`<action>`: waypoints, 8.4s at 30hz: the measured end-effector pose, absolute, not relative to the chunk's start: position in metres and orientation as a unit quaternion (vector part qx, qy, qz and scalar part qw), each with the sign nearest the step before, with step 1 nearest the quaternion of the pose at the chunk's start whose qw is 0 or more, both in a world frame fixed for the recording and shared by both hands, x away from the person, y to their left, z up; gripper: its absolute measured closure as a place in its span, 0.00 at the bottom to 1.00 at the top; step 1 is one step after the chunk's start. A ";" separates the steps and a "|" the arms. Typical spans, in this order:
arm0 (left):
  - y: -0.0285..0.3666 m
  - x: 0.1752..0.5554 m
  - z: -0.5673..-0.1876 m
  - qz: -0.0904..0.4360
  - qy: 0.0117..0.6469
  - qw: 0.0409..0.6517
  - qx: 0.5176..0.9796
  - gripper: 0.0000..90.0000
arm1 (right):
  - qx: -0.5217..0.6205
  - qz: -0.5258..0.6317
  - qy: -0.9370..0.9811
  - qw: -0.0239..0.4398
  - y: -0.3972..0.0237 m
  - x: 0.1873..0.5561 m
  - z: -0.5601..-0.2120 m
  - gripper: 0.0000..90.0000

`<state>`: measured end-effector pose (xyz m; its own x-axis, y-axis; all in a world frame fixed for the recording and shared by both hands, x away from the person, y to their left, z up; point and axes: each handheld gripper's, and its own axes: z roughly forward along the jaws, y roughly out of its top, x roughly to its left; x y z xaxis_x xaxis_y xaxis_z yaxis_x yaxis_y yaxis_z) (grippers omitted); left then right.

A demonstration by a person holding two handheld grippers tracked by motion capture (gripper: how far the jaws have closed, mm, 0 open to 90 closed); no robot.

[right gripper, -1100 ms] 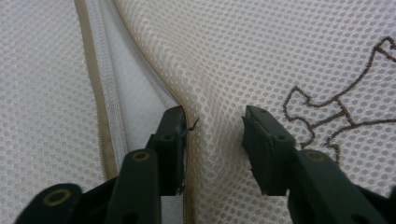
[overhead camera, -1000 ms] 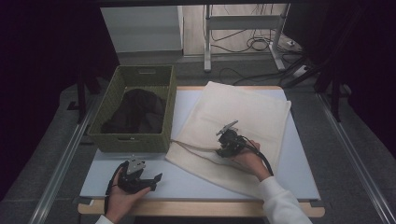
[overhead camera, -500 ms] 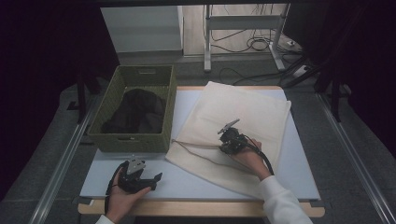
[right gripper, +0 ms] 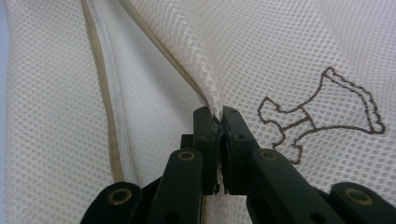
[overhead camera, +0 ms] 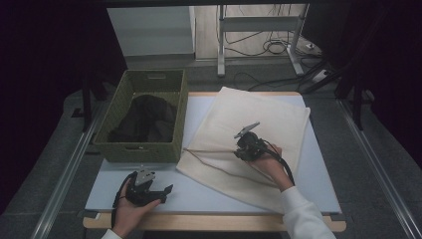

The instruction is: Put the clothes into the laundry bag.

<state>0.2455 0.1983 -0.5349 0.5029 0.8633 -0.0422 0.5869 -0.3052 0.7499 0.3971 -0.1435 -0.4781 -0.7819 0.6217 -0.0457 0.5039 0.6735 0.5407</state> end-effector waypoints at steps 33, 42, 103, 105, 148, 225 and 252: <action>0.199 0.247 -0.538 0.186 0.471 0.363 0.782 0.20 | 0.298 0.320 0.892 0.117 -0.160 0.406 -0.424 0.96; 0.200 0.247 -0.538 0.189 0.475 0.362 0.780 0.20 | 0.291 0.339 0.886 0.120 -0.160 0.407 -0.413 0.96; 0.207 0.243 -0.475 0.209 0.488 0.403 0.746 0.20 | 0.304 0.386 0.860 0.136 -0.168 0.412 -0.396 0.96; 0.207 0.245 -0.470 0.213 0.492 0.405 0.741 0.18 | 0.304 0.386 0.860 0.136 -0.169 0.411 -0.396 0.96; 0.221 0.366 -0.413 0.199 0.561 0.409 0.691 0.12 | 0.303 0.386 0.861 0.135 -0.170 0.410 -0.400 0.95; 0.220 0.510 -0.462 0.167 0.674 0.283 0.661 0.03 | 0.306 0.379 0.862 0.137 -0.173 0.413 -0.403 0.95; 0.219 0.514 -0.468 0.206 0.658 0.236 0.685 0.65 | 0.307 0.381 0.861 0.138 -0.176 0.413 -0.403 0.95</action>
